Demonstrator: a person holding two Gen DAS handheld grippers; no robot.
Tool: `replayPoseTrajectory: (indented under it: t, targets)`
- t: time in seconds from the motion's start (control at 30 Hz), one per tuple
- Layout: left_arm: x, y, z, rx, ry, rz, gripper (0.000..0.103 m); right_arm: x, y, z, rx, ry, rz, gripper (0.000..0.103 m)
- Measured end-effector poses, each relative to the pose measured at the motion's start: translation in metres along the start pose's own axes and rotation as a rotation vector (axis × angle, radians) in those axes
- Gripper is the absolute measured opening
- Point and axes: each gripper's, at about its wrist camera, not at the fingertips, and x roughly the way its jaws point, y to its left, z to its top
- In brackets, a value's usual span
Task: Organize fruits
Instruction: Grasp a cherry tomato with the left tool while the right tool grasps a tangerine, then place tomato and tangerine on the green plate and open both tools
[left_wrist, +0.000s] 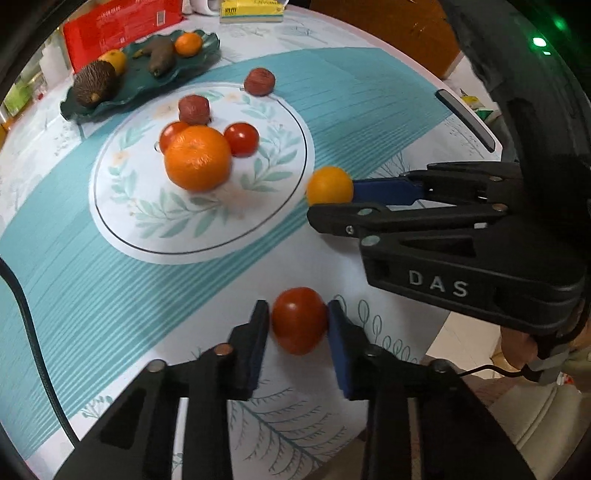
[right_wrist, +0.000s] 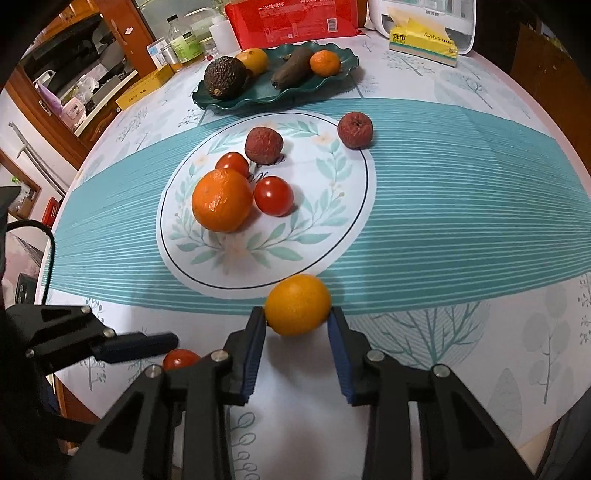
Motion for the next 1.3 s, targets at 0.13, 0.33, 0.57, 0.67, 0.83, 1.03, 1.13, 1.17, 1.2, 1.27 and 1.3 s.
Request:
replayPoseTrajectory:
  t: [0.13,0.33,0.57,0.67,0.83,1.03,1.13,1.17,1.2,1.27,1.3]
  targets:
    - [0.0,0.006,-0.001,-0.036,-0.007,-0.04,0.028,-0.003,-0.001,-0.003,0.0,-0.011,-0.009,0.034]
    - [-0.003,0.014,0.001,-0.069,-0.035,-0.026,0.027,-0.012,0.0,-0.005,-0.013,-0.028,-0.021,0.033]
    - [-0.029,0.026,0.01,-0.12,-0.11,0.028,0.027,-0.032,-0.001,0.004,-0.008,-0.063,-0.008,0.033]
    - [-0.045,0.035,0.017,-0.161,-0.144,0.042,0.027,-0.041,0.001,0.01,-0.014,-0.082,0.0,0.033]
    - [-0.087,0.047,0.035,-0.201,-0.22,0.088,0.027,-0.061,0.008,0.03,-0.048,-0.125,0.011,0.033]
    - [-0.138,0.064,0.07,-0.238,-0.297,0.157,0.027,-0.102,0.02,0.077,-0.131,-0.207,0.019,0.033]
    - [-0.16,0.073,0.096,-0.259,-0.338,0.184,0.027,-0.121,0.024,0.107,-0.17,-0.254,0.014,0.033]
    - [-0.165,0.074,0.103,-0.264,-0.347,0.193,0.027,-0.129,0.025,0.12,-0.186,-0.275,0.009,0.033]
    - [-0.169,0.076,0.11,-0.269,-0.357,0.2,0.027,-0.135,0.025,0.131,-0.196,-0.291,0.006,0.033]
    - [-0.176,0.08,0.128,-0.286,-0.38,0.209,0.027,-0.148,0.024,0.16,-0.221,-0.325,-0.004,0.033]
    - [-0.177,0.082,0.136,-0.295,-0.387,0.214,0.027,-0.15,0.023,0.169,-0.228,-0.335,-0.009,0.033]
